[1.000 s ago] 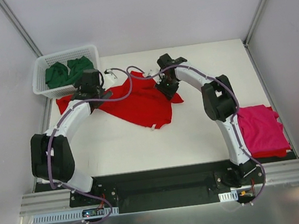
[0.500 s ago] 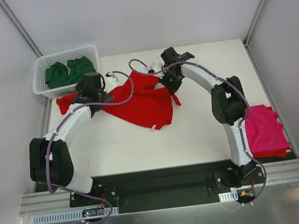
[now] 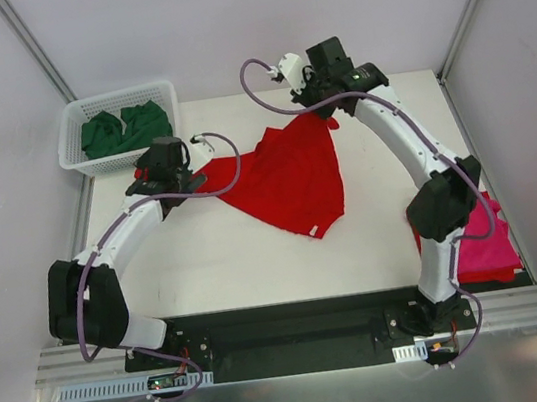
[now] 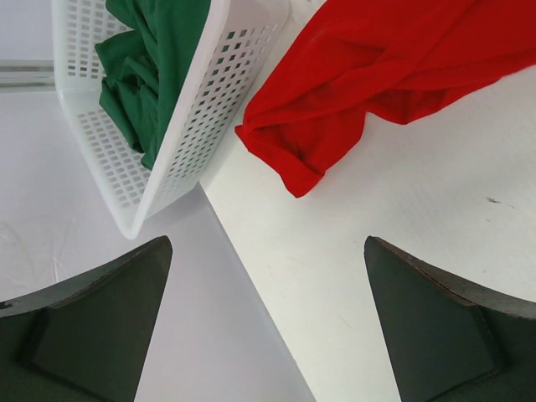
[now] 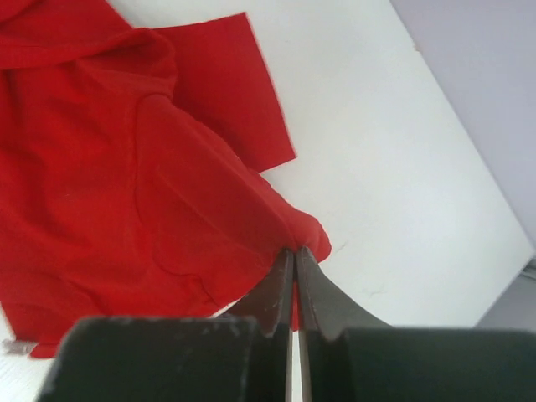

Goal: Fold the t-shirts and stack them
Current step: Flatten out the tshirt

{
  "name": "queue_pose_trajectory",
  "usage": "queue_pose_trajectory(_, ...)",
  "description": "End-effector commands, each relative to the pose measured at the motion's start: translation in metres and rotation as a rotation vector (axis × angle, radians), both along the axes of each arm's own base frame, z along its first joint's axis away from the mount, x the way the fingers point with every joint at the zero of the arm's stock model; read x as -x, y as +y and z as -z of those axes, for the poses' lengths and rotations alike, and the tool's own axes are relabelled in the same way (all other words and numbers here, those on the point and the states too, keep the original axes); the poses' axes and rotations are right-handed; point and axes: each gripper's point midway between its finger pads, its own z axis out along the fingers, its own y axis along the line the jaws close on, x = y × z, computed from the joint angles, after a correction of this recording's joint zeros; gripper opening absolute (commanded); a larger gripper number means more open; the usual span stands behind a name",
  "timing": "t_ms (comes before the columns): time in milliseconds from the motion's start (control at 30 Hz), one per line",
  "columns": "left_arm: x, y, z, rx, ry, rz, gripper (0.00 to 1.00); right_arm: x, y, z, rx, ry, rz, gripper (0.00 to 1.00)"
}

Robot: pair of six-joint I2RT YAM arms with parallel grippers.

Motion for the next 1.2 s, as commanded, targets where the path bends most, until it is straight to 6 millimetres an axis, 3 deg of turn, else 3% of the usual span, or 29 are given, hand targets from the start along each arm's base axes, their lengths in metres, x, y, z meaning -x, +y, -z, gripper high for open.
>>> queue_pose_trajectory(0,0.012,-0.004,-0.009,0.036,-0.027,0.007,0.99,-0.057,-0.014,-0.012,0.16,-0.175,0.036,0.01)
queue_pose_trajectory(133,0.018,0.0,-0.01,0.026,-0.028,0.004,0.99,-0.091,-0.02,-0.038,0.268,-0.332,0.042,0.01)
queue_pose_trajectory(167,0.02,0.001,-0.009,0.021,-0.026,0.002,0.99,-0.099,-0.02,-0.052,0.268,-0.393,0.056,0.01)
queue_pose_trajectory(267,0.024,0.003,-0.011,0.019,-0.028,-0.001,0.99,-0.119,-0.029,-0.063,0.381,-0.498,0.088,0.01)
queue_pose_trajectory(300,0.026,0.004,-0.011,0.025,-0.027,-0.005,0.99,-0.126,-0.039,-0.056,0.458,-0.507,0.134,0.11)
queue_pose_trajectory(333,0.027,0.003,-0.011,0.028,-0.026,-0.005,0.99,-0.132,-0.044,-0.054,0.51,-0.524,0.159,0.4)
queue_pose_trajectory(367,0.027,0.003,-0.01,0.031,-0.026,-0.005,0.99,-0.141,-0.049,-0.066,0.564,-0.599,0.19,0.55)
queue_pose_trajectory(400,0.029,0.003,-0.009,0.037,-0.024,-0.009,0.99,-0.141,-0.064,-0.046,0.646,-0.577,0.25,0.71)
queue_pose_trajectory(433,0.031,0.002,-0.008,0.042,-0.021,-0.008,0.99,-0.141,-0.068,-0.065,0.614,-0.654,0.309,0.8)
queue_pose_trajectory(467,0.032,0.001,-0.006,0.045,-0.015,-0.007,0.99,-0.136,-0.074,-0.061,0.604,-0.661,0.327,0.87)
queue_pose_trajectory(500,0.034,0.0,-0.005,0.049,-0.01,-0.002,0.99,-0.126,-0.079,-0.034,0.577,-0.62,0.335,0.96)
queue_pose_trajectory(533,0.037,-0.001,-0.001,0.048,0.003,0.004,0.99,-0.114,-0.083,-0.051,0.524,-0.658,0.365,0.96)
queue_pose_trajectory(567,0.038,-0.002,0.002,0.049,0.011,0.006,0.99,-0.106,-0.086,-0.049,0.507,-0.649,0.37,0.96)
queue_pose_trajectory(633,0.04,-0.004,0.007,0.047,0.025,0.015,0.99,-0.077,-0.093,-0.023,0.471,-0.507,0.357,0.96)
queue_pose_trajectory(667,0.041,-0.004,0.008,0.046,0.03,0.018,0.99,-0.065,-0.079,-0.006,0.375,-0.41,0.275,0.96)
queue_pose_trajectory(733,0.04,-0.005,0.01,0.041,0.037,0.022,0.99,-0.023,-0.077,0.028,0.25,-0.167,0.264,0.96)
queue_pose_trajectory(800,0.037,-0.005,0.015,0.04,0.051,0.013,0.99,0.007,-0.059,0.036,0.134,-0.06,0.173,0.96)
queue_pose_trajectory(833,0.032,-0.006,0.011,0.047,0.042,0.006,0.99,0.026,-0.059,0.057,0.111,0.018,0.172,0.96)
queue_pose_trajectory(900,0.025,-0.002,0.018,0.066,0.061,-0.024,0.99,0.048,-0.045,0.063,0.04,0.082,0.102,0.97)
queue_pose_trajectory(967,0.014,0.003,0.017,0.063,0.061,-0.05,0.99,0.065,-0.047,0.088,0.038,0.146,0.101,0.91)
queue_pose_trajectory(1000,0.007,0.012,0.029,0.051,0.092,-0.079,0.99,0.07,-0.049,0.098,0.044,0.169,0.101,0.83)
queue_pose_trajectory(1033,-0.004,0.017,0.024,0.056,0.079,-0.101,0.99,0.073,-0.05,0.105,0.049,0.179,0.102,0.8)
queue_pose_trajectory(1067,-0.011,0.022,0.037,0.044,0.11,-0.122,0.99,0.087,-0.047,0.123,0.036,0.238,0.07,0.79)
queue_pose_trajectory(1133,-0.027,0.035,0.032,0.039,0.094,-0.162,0.99,0.095,-0.047,0.134,0.036,0.271,0.065,0.63)
queue_pose_trajectory(1167,-0.033,0.039,0.039,0.021,0.111,-0.176,0.98,0.102,-0.047,0.143,0.031,0.303,0.068,0.62)
